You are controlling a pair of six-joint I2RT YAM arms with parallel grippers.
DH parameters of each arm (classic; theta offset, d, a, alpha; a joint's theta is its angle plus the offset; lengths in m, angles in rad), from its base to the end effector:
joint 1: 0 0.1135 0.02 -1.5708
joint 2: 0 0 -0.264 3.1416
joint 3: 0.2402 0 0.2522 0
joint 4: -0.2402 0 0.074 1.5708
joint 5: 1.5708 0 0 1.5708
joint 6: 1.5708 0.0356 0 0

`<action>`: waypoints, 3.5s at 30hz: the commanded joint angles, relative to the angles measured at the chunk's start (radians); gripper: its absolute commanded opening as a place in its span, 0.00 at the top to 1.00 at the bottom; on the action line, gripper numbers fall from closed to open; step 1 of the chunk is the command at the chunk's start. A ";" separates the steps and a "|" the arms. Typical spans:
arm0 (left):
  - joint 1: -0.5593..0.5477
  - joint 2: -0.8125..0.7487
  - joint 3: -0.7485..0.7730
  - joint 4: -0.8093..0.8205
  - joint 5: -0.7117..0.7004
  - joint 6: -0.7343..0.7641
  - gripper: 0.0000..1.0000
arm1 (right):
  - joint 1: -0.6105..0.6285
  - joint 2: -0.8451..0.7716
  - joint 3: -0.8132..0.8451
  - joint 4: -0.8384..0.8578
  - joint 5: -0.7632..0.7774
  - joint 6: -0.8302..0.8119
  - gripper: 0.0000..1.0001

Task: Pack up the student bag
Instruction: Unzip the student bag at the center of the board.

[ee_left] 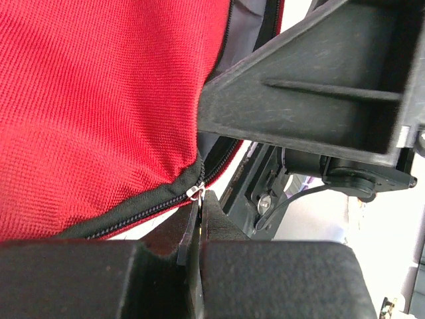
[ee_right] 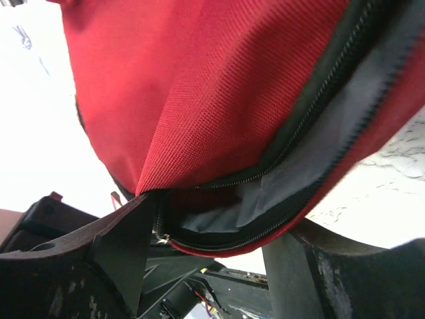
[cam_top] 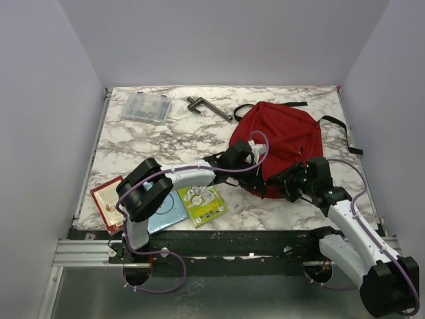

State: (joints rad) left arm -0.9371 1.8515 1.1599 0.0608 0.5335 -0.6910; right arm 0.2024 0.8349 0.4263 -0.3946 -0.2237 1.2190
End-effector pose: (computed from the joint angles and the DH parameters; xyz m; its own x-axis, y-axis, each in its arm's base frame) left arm 0.2250 -0.3368 0.1954 -0.8663 0.2523 -0.4312 0.4995 0.4407 -0.7458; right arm 0.1619 0.0413 0.1887 -0.5686 0.8178 -0.0894 0.5422 0.4543 0.7069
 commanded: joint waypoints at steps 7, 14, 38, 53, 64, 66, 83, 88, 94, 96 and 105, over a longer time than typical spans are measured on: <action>-0.021 0.001 0.045 -0.035 -0.011 0.041 1.00 | 0.002 -0.132 0.096 -0.189 -0.092 -0.166 0.31; -0.021 -0.004 0.037 -0.059 -0.043 0.067 1.00 | 0.003 -0.170 0.152 -0.219 -0.079 -0.130 0.31; -0.025 -0.032 0.028 -0.059 -0.055 0.083 1.00 | 0.003 -0.041 -0.019 0.053 -0.066 0.071 0.34; -0.028 -0.071 -0.013 -0.164 -0.166 0.112 1.00 | 0.002 0.179 0.041 0.148 0.028 -0.081 0.99; 0.268 -0.154 -0.109 -0.328 -0.322 0.153 1.00 | -0.019 -0.043 0.067 0.079 -0.017 -0.122 0.99; 0.291 -0.139 -0.060 -0.349 -0.349 0.181 1.00 | -0.020 -0.057 0.077 0.079 -0.025 -0.126 0.99; 0.434 0.109 0.311 -0.527 -0.338 0.222 1.00 | -0.196 0.122 0.364 0.040 -0.332 -0.275 0.99; 0.434 0.097 0.308 -0.510 -0.312 0.202 1.00 | -0.228 0.159 0.457 0.064 -0.421 -0.254 0.99; 0.434 0.076 0.276 -0.486 -0.333 0.161 1.00 | -0.235 0.193 0.638 -0.003 -0.448 -0.354 0.99; 0.434 0.064 0.251 -0.467 -0.334 0.119 1.00 | -0.235 0.245 0.731 -0.110 -0.479 -0.433 0.99; 0.426 0.008 0.032 -0.169 -0.186 -0.142 1.00 | -0.235 0.252 0.819 -0.187 -0.453 -0.524 0.99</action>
State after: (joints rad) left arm -0.5808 1.8191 1.2930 -0.1196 0.4389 -0.7231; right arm -0.0006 1.1446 1.1454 -0.5987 -0.6243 0.7567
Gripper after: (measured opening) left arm 0.009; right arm 0.012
